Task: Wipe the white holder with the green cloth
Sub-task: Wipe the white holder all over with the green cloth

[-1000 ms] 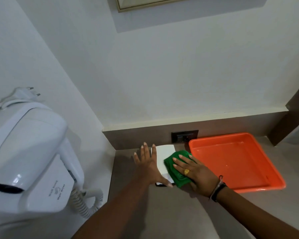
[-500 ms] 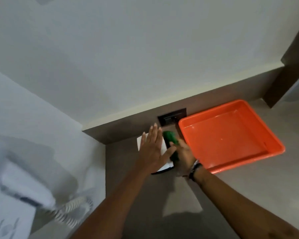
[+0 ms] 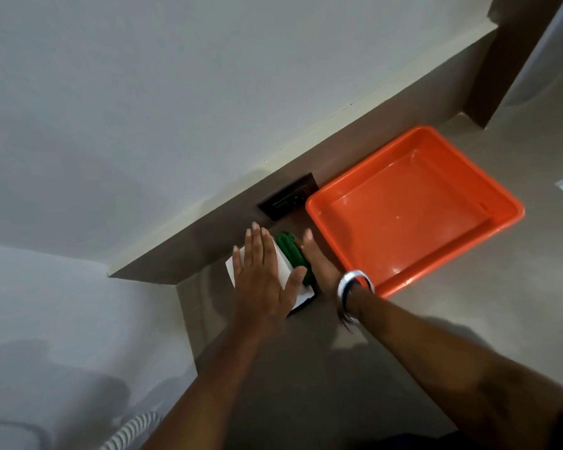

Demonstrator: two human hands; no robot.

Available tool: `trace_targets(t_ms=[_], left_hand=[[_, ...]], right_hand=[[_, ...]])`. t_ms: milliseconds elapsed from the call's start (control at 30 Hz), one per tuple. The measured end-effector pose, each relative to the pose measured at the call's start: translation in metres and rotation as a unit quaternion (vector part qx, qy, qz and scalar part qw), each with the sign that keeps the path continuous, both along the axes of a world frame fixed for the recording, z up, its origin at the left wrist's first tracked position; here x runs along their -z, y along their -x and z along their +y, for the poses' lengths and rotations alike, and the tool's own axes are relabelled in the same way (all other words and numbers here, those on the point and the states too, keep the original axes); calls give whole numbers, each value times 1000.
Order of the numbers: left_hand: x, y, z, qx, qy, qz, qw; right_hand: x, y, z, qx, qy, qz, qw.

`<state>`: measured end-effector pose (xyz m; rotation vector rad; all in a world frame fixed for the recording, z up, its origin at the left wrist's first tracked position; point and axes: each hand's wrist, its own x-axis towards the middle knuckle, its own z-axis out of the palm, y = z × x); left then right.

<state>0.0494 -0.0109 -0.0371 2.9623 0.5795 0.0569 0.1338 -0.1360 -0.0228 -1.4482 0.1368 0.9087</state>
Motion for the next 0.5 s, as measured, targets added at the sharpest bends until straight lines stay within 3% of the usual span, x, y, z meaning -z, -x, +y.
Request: trace_targets(t_ms=[133,400,500], left_hand=[[-6,-2,-3,-4,-4,7,1000],[-12,0,-7,5,11,16,1000],[-12,1,-8,0,12,16,1000]], right_hand=[[2,-7,16,-10,-25,-16,1000],[10,40,-31,-51,-145,64,986],[2,9,-10,-26,-51,-12,998]])
